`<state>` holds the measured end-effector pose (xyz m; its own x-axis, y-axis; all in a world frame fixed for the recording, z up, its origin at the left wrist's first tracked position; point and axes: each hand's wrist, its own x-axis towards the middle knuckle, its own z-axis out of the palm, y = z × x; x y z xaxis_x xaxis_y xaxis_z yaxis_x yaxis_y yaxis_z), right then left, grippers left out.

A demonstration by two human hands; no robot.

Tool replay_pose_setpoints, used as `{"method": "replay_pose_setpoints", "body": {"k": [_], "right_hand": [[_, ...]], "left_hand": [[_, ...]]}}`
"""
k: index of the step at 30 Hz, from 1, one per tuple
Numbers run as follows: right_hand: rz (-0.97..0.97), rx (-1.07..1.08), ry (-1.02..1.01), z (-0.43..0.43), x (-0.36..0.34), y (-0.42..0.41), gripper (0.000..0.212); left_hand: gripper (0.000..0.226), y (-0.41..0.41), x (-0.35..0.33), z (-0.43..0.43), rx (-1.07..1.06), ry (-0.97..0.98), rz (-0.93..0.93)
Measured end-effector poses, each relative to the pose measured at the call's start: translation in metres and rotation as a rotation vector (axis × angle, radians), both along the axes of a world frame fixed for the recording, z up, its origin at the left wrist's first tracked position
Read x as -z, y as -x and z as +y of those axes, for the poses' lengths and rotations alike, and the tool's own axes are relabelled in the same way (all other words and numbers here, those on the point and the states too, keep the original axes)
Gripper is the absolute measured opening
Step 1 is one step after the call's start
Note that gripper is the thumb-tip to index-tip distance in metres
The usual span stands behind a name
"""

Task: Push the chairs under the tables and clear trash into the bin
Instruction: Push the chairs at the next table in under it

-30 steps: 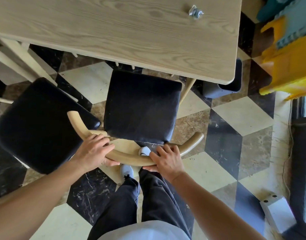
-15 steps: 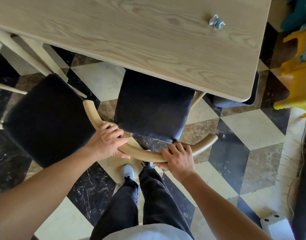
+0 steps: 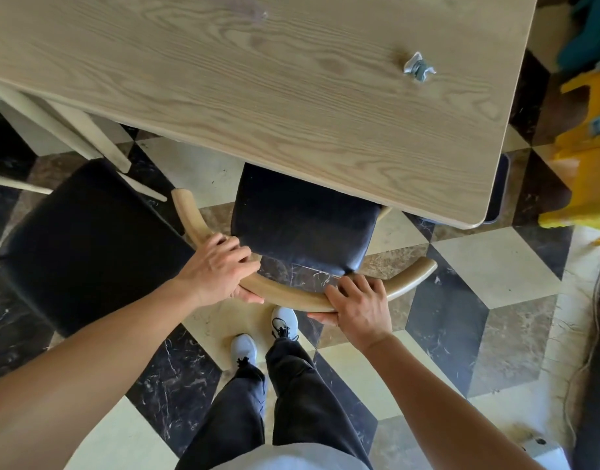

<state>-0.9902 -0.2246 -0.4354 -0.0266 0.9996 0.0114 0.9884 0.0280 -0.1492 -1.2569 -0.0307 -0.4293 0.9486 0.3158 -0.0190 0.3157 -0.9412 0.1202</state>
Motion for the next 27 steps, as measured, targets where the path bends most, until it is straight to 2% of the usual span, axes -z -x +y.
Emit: {"method": "replay_pose_setpoints", "body": {"k": [17, 27], "right_hand": [[0.006, -0.036, -0.076, 0.021, 0.0, -0.032, 0.057], [-0.005, -0.032, -0.118, 0.036, 0.004, -0.017, 0.06]], "left_hand": [[0.074, -0.025, 0.001, 0.016, 0.017, -0.011, -0.083], [0.076, -0.017, 0.004, 0.039, 0.021, -0.007, 0.011]]}}
